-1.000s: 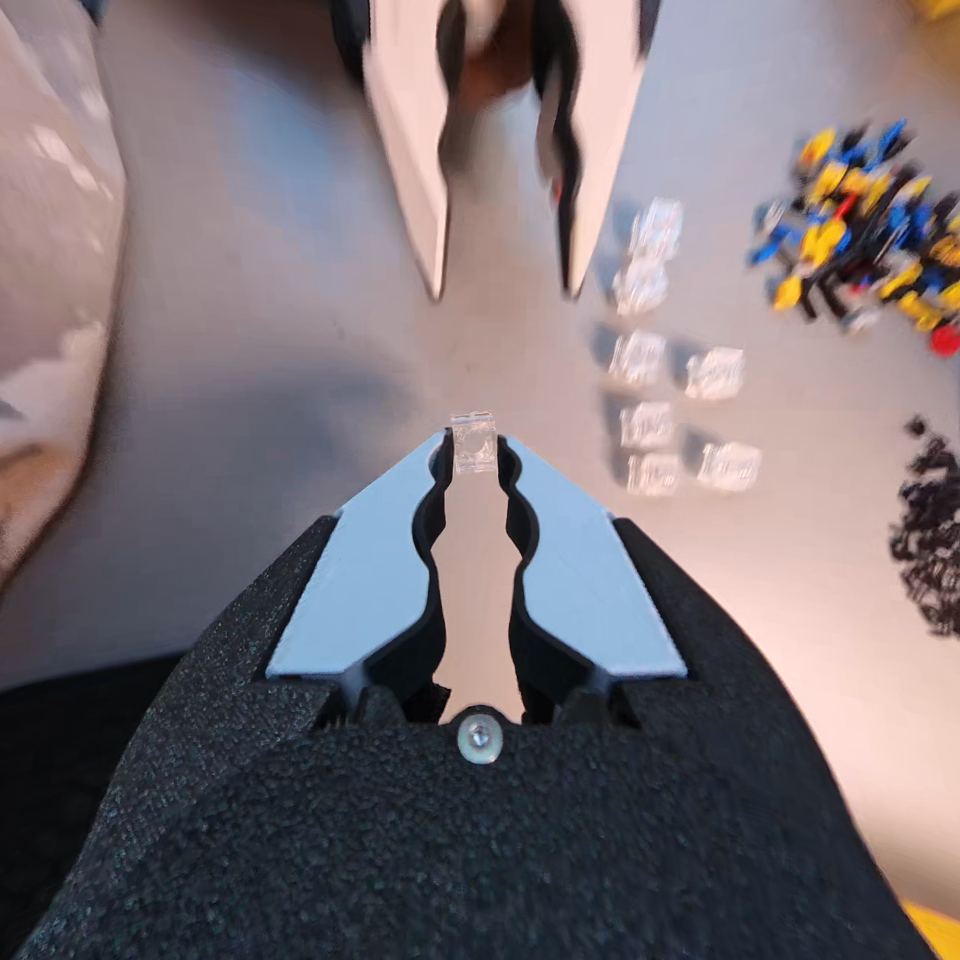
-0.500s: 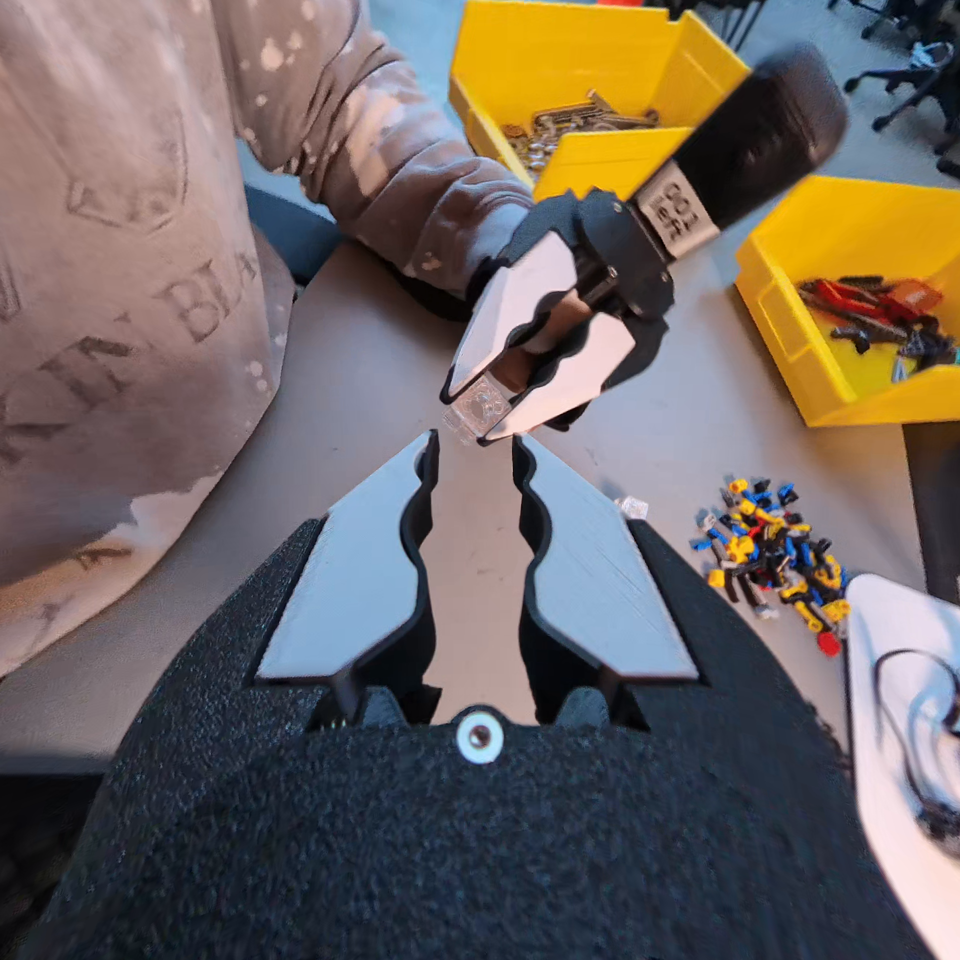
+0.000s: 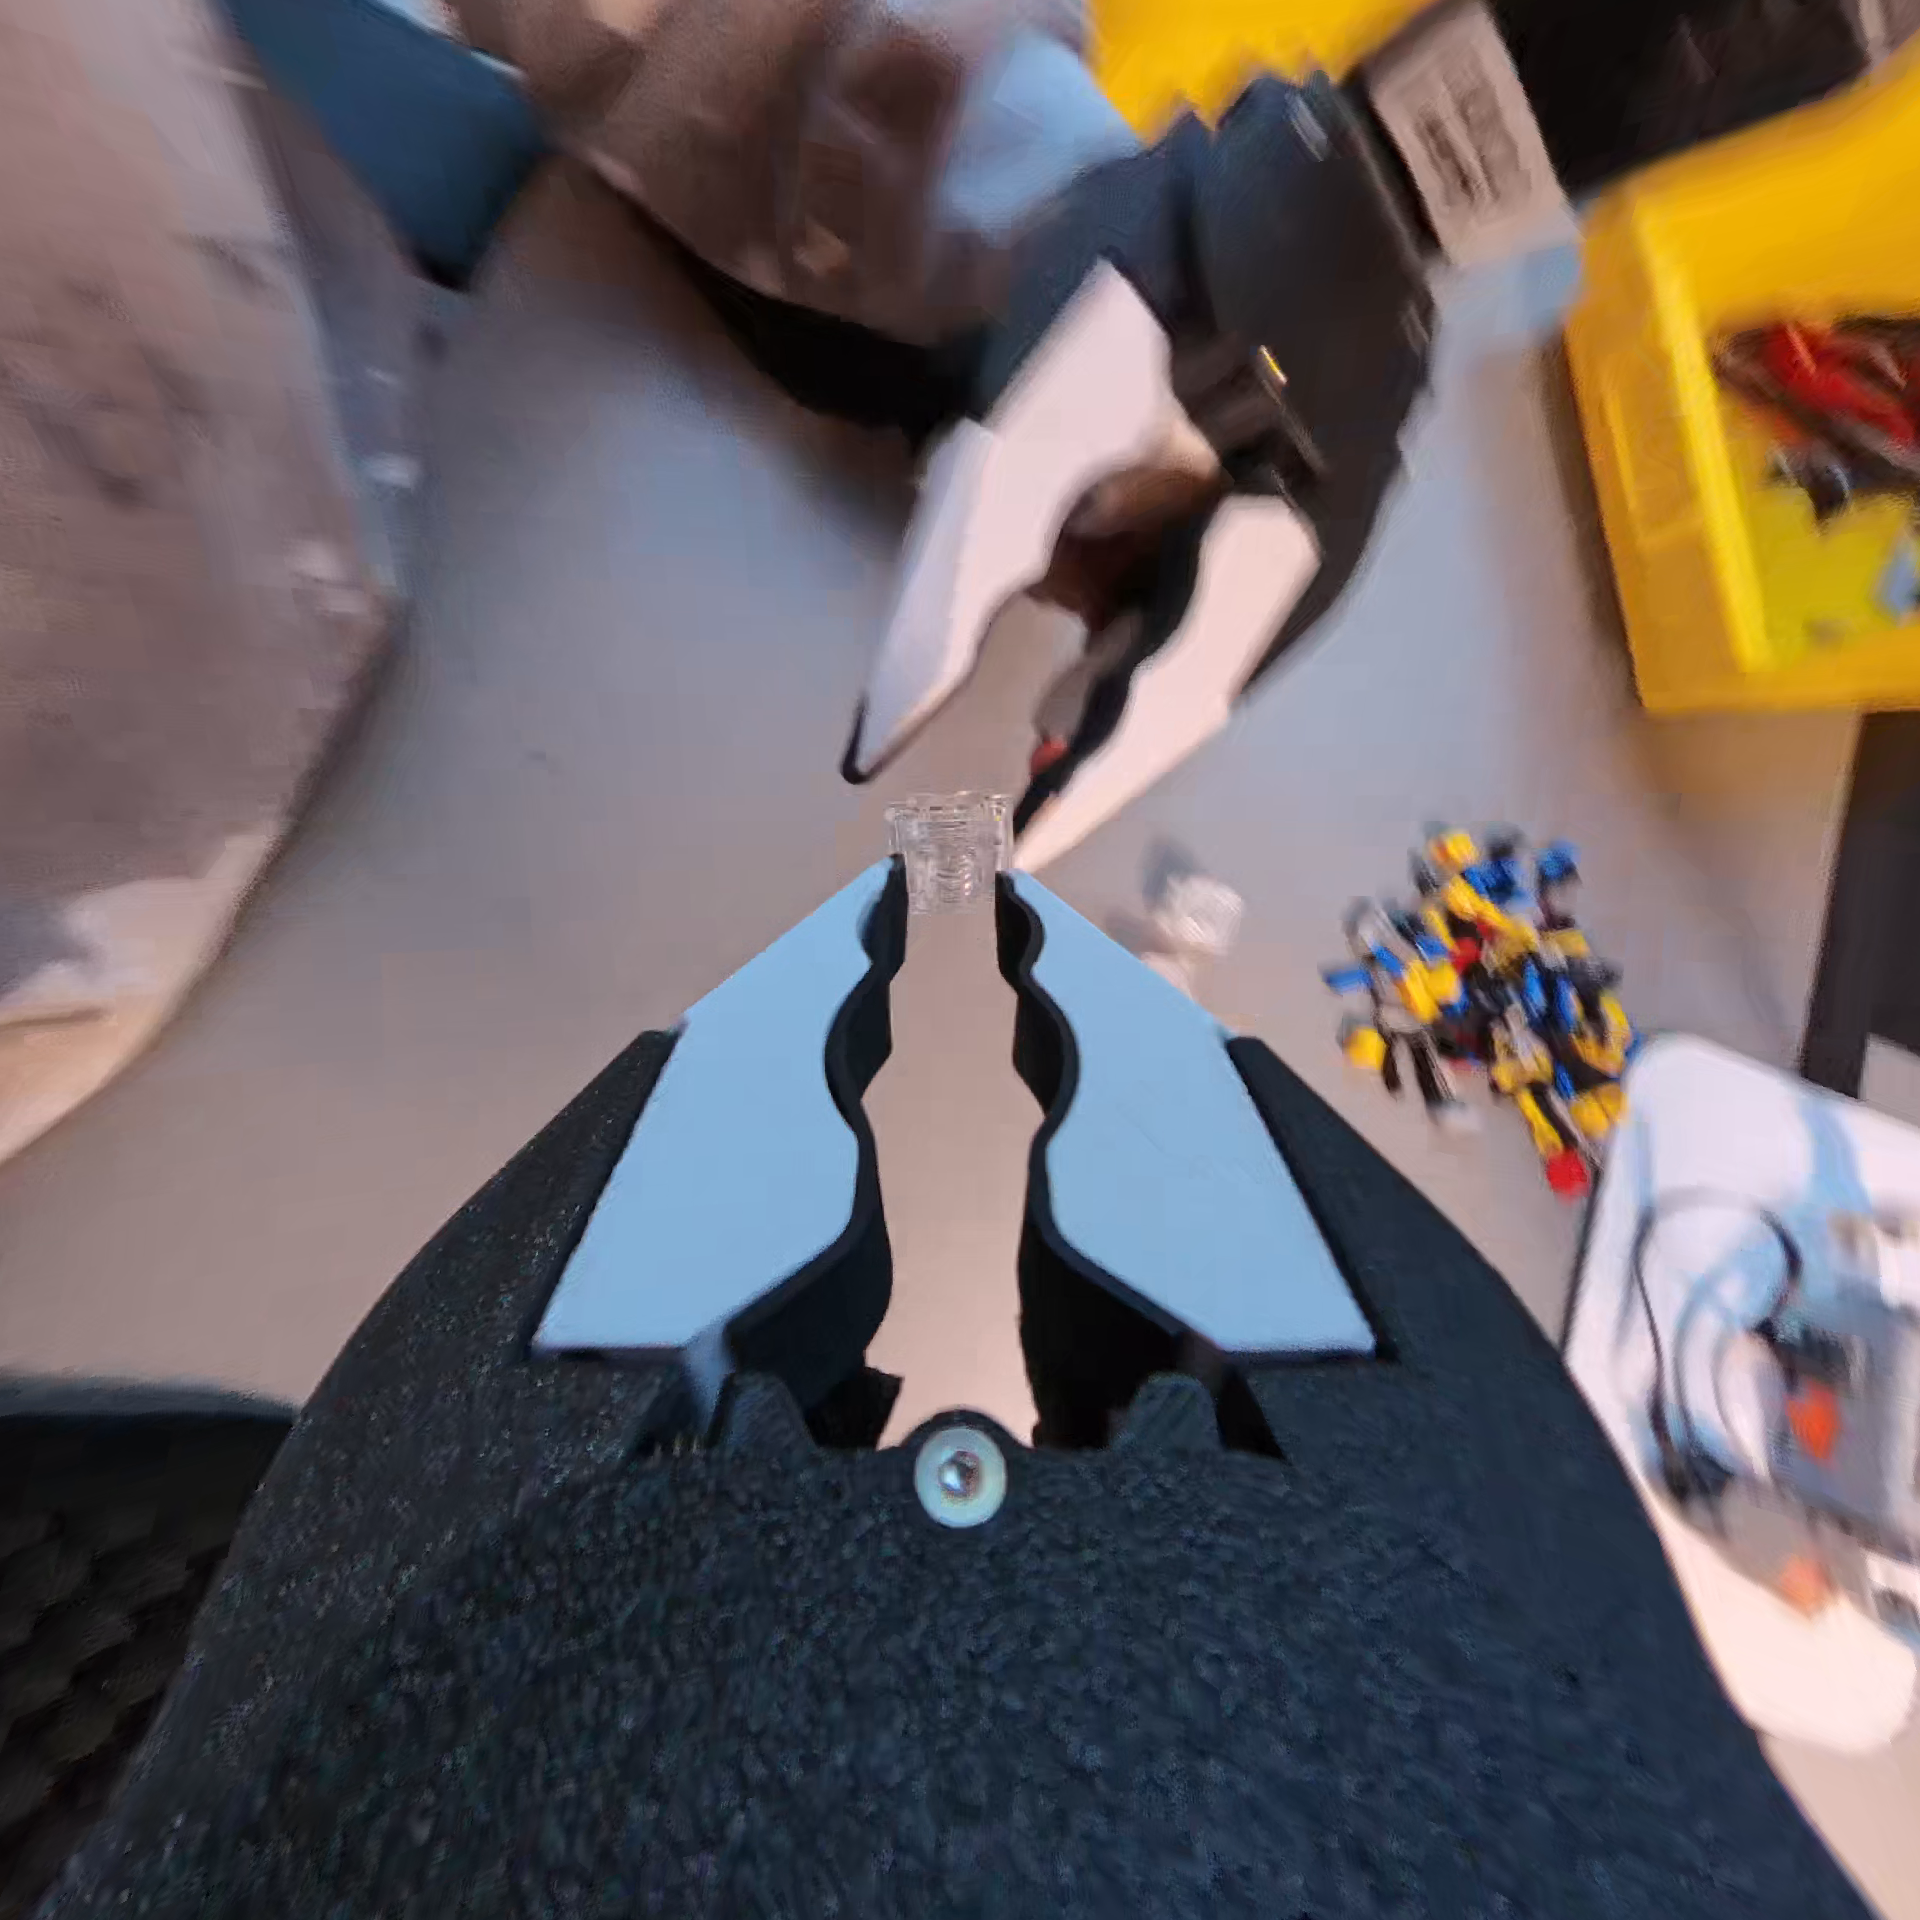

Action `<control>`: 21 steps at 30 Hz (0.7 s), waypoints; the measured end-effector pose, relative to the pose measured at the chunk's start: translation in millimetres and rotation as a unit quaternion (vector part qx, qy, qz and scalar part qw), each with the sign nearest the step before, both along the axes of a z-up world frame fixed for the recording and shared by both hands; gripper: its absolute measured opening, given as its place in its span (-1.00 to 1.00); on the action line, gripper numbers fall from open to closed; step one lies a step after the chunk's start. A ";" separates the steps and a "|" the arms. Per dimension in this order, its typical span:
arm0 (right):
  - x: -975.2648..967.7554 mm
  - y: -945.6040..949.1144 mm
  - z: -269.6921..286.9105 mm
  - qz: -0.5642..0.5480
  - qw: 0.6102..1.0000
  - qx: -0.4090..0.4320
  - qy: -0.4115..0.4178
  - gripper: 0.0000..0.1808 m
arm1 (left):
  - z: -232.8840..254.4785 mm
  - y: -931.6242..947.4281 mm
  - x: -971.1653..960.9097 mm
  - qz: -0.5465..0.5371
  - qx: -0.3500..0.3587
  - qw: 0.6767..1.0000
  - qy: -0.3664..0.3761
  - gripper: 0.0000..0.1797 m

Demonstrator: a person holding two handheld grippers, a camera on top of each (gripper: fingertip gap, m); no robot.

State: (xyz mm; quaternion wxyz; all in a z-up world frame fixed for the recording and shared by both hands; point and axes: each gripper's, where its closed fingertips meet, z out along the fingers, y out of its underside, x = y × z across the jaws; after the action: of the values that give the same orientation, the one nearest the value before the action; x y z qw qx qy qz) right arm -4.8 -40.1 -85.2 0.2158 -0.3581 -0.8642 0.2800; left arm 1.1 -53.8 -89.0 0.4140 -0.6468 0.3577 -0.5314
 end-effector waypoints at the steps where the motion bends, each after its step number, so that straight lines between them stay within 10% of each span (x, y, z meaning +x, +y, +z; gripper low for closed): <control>1: -8.9 23.8 -6.8 -0.042 0.999 0.009 -0.009 -0.83 | -8.3 15.8 -13.5 0.050 0.014 0.998 0.036 -0.67; 10: -48.9 102.4 -88.9 -0.155 0.971 0.032 -0.179 -0.83 | -75.6 78.6 -88.5 0.254 0.065 0.921 0.288 -0.67; 21: -52.4 114.8 -107.2 -0.183 0.955 0.040 -0.229 -0.82 | -99.9 86.5 -78.4 0.202 0.069 0.917 0.336 -0.71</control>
State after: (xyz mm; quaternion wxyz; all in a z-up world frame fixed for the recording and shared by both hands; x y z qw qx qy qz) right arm -57.3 74.8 -192.4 0.0742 -0.5552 -0.8208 0.1116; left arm -77.3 32.6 -189.0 0.4114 -0.8155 0.3736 -0.1620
